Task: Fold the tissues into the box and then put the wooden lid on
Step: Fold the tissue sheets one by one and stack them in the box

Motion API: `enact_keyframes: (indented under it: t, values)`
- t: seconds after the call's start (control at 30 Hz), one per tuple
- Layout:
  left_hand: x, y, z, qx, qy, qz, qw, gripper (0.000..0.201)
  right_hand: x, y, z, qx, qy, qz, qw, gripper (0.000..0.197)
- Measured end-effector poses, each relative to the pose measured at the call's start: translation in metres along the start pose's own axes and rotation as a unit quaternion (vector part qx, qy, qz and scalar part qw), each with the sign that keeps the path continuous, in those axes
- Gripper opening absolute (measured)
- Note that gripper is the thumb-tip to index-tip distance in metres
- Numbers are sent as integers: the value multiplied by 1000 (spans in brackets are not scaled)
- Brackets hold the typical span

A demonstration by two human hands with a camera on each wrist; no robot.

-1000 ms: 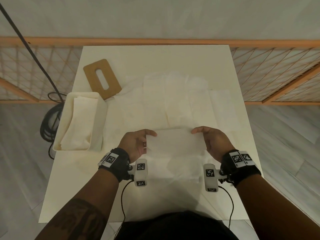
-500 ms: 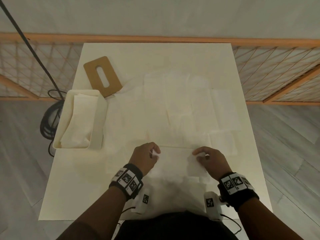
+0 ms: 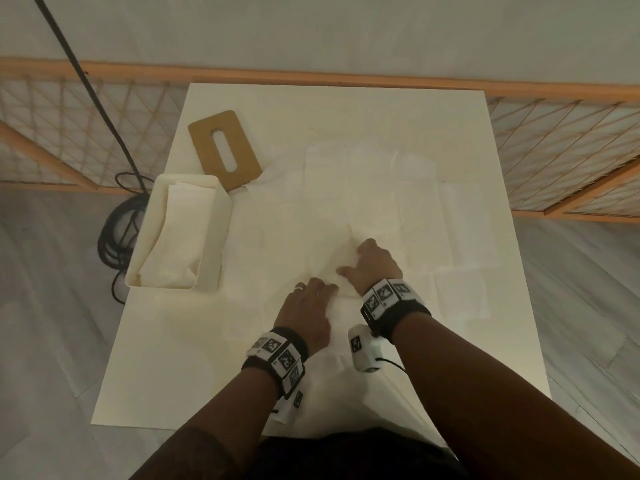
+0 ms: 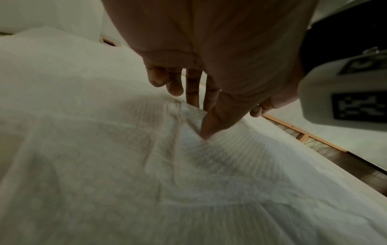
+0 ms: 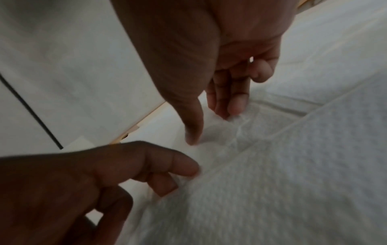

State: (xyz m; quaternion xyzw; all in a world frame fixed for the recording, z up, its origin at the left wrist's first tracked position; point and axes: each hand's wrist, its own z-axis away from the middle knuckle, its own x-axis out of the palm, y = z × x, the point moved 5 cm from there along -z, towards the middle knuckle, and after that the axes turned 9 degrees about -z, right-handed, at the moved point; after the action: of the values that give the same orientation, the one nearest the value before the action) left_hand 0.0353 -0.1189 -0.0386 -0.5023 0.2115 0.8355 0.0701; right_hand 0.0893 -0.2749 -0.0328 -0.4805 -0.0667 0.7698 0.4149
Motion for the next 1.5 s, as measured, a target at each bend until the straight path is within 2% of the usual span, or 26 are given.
enact_keyframes:
  t: [0.1,0.23,0.33,0.4,0.47,0.5,0.57,0.63,0.77,0.83,0.93,1.03,1.07,1.17,1.23,1.3,1.33,1.4,1.43,1.5]
  values:
    - [-3,1,-2,7,4,1,1000,63,-3,1,-10,11,-10,-13,1000,37]
    - [-6,-3,1,17,40,3,999,60,-11,4,-10,4,-16,-123,992,37]
    - [-16,-7,3,0,120,16,993,71,-20,5,-2,26,-41,-321,946,33]
    - [-26,-11,0,-28,163,33,986,91,-29,-1,8,42,-58,-410,909,24]
    - [-37,-13,-6,-40,178,37,983,110,-37,-9,16,35,-78,-470,878,22]
    - [-44,-12,-11,-33,188,46,981,113,-40,-13,20,27,-89,-497,863,24]
    - [-55,-11,-19,-7,202,73,977,105,-44,-20,25,6,-107,-531,840,29]
    - [-62,-10,-26,6,200,87,976,88,-47,-20,23,-11,-97,-508,856,33]
    - [-64,-17,-36,-2,175,92,980,64,-50,-5,3,-18,9,-350,936,36]
    - [-65,-20,-40,-9,156,107,982,53,-49,2,-4,-13,39,-265,963,33]
    - [-69,-24,-41,-22,141,101,985,52,-47,11,-11,-13,51,-240,969,24]
    - [-81,-28,-40,-28,165,110,980,57,-50,18,-13,-2,61,-315,947,9]
    - [-89,-29,-38,-34,186,130,973,57,-51,21,-14,5,67,-328,942,11]
    - [-113,-37,-28,-57,245,218,943,54,-49,27,-14,31,36,-394,918,12]
    - [-125,-48,-22,-95,252,283,920,48,-40,27,-15,61,-24,-415,908,34]
    - [-137,-61,-16,-166,264,367,876,43,-40,26,-14,79,-12,-368,926,48]
    - [-141,-66,-12,-214,261,425,840,38,-45,25,-13,67,27,-325,943,49]
    - [-137,-77,-6,-297,236,562,735,36,-55,19,-7,1,107,-263,959,44]
    - [-134,-82,-4,-304,219,631,679,37,-59,12,-2,-51,129,-261,955,41]
    - [-134,-81,3,-258,178,733,604,26,-62,-2,9,-148,135,-287,937,40]
